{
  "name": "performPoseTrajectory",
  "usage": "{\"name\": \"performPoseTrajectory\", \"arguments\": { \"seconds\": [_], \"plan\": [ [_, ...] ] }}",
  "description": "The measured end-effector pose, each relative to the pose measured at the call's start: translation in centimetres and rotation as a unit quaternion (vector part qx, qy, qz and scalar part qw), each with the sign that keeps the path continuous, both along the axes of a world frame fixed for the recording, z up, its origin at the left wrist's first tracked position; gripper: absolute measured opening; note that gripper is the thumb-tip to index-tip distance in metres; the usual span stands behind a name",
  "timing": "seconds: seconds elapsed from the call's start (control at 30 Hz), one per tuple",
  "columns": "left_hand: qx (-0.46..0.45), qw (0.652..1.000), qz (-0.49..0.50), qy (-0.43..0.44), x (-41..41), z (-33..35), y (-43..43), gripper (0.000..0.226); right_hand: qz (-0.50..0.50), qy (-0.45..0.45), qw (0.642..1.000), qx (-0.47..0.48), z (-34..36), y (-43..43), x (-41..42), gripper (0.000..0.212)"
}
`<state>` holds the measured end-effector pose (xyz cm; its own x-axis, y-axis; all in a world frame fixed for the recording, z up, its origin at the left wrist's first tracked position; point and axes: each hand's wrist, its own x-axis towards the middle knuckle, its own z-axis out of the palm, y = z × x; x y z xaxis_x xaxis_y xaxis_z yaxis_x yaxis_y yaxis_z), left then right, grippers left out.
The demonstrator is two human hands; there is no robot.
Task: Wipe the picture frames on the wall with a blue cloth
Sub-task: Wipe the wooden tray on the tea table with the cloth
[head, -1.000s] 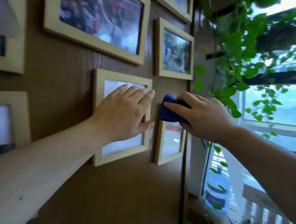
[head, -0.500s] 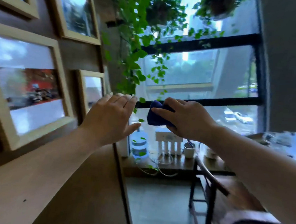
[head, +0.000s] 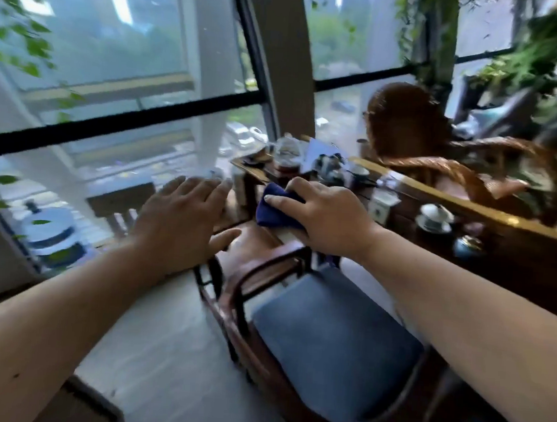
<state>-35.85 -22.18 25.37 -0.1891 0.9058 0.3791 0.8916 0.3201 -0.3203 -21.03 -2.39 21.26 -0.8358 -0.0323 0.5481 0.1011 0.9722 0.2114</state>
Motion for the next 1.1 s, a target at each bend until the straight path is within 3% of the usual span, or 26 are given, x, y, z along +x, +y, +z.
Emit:
{"name": "performPoseTrajectory", "arguments": {
  "seconds": [0.27, 0.67, 0.87, 1.1],
  "plan": [
    [-0.076, 0.988, -0.124, -0.052, 9.8, -8.7, 14.2, 0.080, -0.192, -0.048, 0.972, -0.124, -10.4, 9.8, 16.9, 0.052],
    [-0.140, 0.960, -0.208, -0.123, 21.9, -19.5, 27.8, 0.082, -0.400, -0.115, 0.882, -0.219, -24.9, 21.1, 38.8, 0.047],
    [-0.165, 0.952, -0.207, -0.153, 23.7, -24.2, 31.7, 0.084, -0.479, -0.154, 0.835, -0.221, -29.7, 25.0, 43.8, 0.053],
    [-0.187, 0.936, -0.246, -0.171, 27.2, -29.2, 35.1, 0.079, -0.485, -0.192, 0.821, -0.231, -35.2, 25.6, 44.5, 0.057]
  ]
}}
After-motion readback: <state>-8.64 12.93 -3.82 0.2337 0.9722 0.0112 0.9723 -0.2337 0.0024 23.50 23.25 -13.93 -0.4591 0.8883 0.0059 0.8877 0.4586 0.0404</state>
